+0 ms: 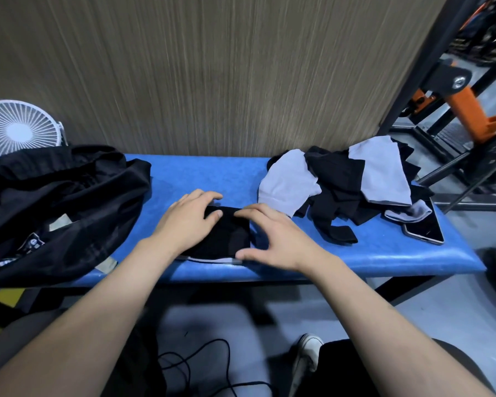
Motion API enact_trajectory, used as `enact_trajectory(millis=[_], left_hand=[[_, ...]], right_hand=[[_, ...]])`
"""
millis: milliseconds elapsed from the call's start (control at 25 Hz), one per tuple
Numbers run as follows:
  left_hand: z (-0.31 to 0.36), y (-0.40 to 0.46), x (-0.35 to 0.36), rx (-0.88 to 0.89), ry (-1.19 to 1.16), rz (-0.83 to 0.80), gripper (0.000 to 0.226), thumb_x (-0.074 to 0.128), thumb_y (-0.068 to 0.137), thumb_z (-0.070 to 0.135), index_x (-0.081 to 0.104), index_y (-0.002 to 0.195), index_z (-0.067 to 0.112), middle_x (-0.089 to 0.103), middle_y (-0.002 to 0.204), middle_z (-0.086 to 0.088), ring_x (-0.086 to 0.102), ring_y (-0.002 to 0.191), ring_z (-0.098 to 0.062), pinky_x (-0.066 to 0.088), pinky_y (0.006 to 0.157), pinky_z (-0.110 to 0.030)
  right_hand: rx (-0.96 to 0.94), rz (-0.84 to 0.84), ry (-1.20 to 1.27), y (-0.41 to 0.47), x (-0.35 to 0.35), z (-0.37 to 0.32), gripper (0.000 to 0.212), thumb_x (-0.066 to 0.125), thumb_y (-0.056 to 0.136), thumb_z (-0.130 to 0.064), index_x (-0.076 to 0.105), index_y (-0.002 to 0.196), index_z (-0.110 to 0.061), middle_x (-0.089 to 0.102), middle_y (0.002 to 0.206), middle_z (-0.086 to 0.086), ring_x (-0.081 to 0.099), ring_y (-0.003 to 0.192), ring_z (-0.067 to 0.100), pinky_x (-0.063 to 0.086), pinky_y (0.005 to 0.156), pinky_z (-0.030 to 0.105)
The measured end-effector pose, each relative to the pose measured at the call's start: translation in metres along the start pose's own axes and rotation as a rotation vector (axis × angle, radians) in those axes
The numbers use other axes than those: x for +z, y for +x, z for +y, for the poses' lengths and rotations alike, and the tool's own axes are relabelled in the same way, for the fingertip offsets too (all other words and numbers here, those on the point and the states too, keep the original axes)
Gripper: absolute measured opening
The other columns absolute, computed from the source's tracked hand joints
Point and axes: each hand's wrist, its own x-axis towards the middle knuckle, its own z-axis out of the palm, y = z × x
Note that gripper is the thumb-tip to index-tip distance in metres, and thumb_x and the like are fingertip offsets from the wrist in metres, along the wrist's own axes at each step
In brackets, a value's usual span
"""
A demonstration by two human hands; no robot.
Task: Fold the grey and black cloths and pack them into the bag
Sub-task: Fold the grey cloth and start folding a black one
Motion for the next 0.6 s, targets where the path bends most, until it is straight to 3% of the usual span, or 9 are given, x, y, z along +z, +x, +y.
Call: enact_trajectory(millis=[160,360,600], left_hand=[[-0.039,-0.01,-0.015,-0.08,-0.078,-0.022,0.03,0.049,0.101,0.017,0.061,0.128,0.024,0.062,0.123,0.001,0.051,0.122,-0.024,0.039,0.105,-0.039],[-0.069,-0.031,-0.025,-0.034,-0.121,-0.08,0.029,0.063,0.095,0.016,0.066,0.124,0.021,0.057,0.105,0.006,0.055,0.109,-0.022,0.043,0.102,-0.038],[-0.072,-0.051,-0.03,-0.03,-0.12,-0.122,0.051,0.072,0.089,0.029,0.055,0.137,0.023,0.05,0.13,0.009,0.039,0.123,-0.015,0.03,0.109,-0.027]], right_hand=[[0.056,-0.146,-0.043,0.005,0.008,-0.015,0.102,0.077,0.07,-0.067,0.026,0.153,-0.038,0.02,0.16,-0.004,0.023,0.145,0.017,0.022,0.119,0.035],[0.047,-0.166,-0.05,0.019,0.016,-0.016,0.099,0.073,0.071,-0.072,0.024,0.153,-0.045,0.008,0.167,-0.002,0.003,0.153,0.016,0.01,0.124,0.041],[-0.052,-0.17,-0.129,0.04,0.031,-0.035,0.092,0.065,0.072,-0.077,0.024,0.15,-0.049,0.013,0.165,-0.001,0.005,0.152,0.017,0.008,0.123,0.04]])
